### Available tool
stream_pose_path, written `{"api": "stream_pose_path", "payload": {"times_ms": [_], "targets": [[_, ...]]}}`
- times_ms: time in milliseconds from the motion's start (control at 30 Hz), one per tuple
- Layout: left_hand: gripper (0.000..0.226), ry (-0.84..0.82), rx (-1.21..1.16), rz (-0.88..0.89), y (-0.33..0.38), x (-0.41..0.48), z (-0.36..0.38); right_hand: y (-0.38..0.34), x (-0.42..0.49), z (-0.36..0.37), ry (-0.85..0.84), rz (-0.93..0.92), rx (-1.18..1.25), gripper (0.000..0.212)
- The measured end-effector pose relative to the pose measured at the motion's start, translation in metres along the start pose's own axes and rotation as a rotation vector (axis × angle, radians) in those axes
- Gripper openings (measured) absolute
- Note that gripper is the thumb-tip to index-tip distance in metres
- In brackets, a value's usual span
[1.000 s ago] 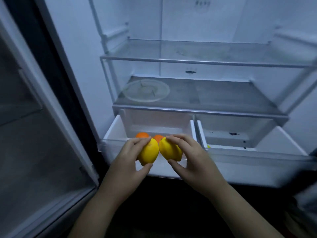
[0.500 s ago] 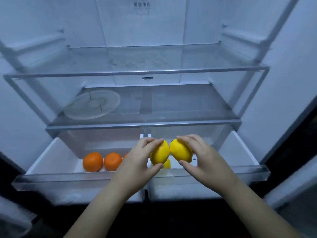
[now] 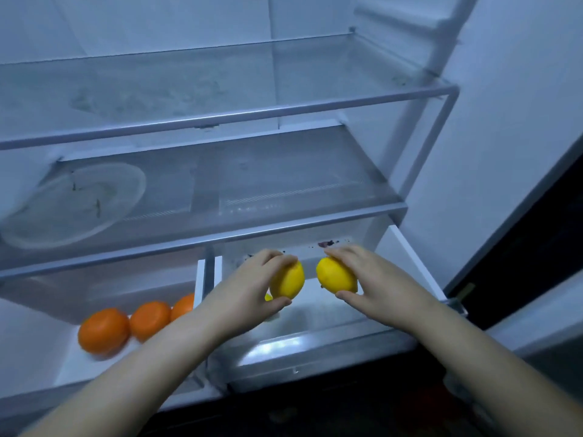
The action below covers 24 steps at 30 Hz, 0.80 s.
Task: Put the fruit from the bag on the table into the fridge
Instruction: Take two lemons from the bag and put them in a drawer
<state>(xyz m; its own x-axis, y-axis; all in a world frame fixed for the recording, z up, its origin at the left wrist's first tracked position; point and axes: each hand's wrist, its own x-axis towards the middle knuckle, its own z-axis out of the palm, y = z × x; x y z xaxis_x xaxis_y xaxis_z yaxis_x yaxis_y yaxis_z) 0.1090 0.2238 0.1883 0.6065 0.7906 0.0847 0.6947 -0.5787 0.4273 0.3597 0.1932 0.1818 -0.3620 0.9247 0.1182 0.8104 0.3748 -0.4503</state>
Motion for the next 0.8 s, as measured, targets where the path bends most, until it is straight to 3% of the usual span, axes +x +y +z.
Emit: {"api": "stream_pose_path", "payload": {"times_ms": [100, 400, 600, 800], "targets": [[0.059, -0.082, 0.042, 0.032, -0.011, 0.014, 0.007, 0.013, 0.011, -0.002, -0.106, 0.089, -0.044, 0.066], [0.049, -0.309, 0.166, 0.039, -0.038, 0.054, 0.045, 0.033, 0.06, 0.022, -0.45, 0.228, -0.14, 0.031], [0.043, -0.444, 0.374, 0.029, -0.039, 0.075, 0.055, 0.039, 0.083, 0.03, -0.726, 0.358, -0.26, 0.053], [0.052, -0.457, 0.318, 0.018, -0.038, 0.084, 0.066, 0.056, 0.089, 0.056, -0.658, 0.295, -0.229, 0.062]]}}
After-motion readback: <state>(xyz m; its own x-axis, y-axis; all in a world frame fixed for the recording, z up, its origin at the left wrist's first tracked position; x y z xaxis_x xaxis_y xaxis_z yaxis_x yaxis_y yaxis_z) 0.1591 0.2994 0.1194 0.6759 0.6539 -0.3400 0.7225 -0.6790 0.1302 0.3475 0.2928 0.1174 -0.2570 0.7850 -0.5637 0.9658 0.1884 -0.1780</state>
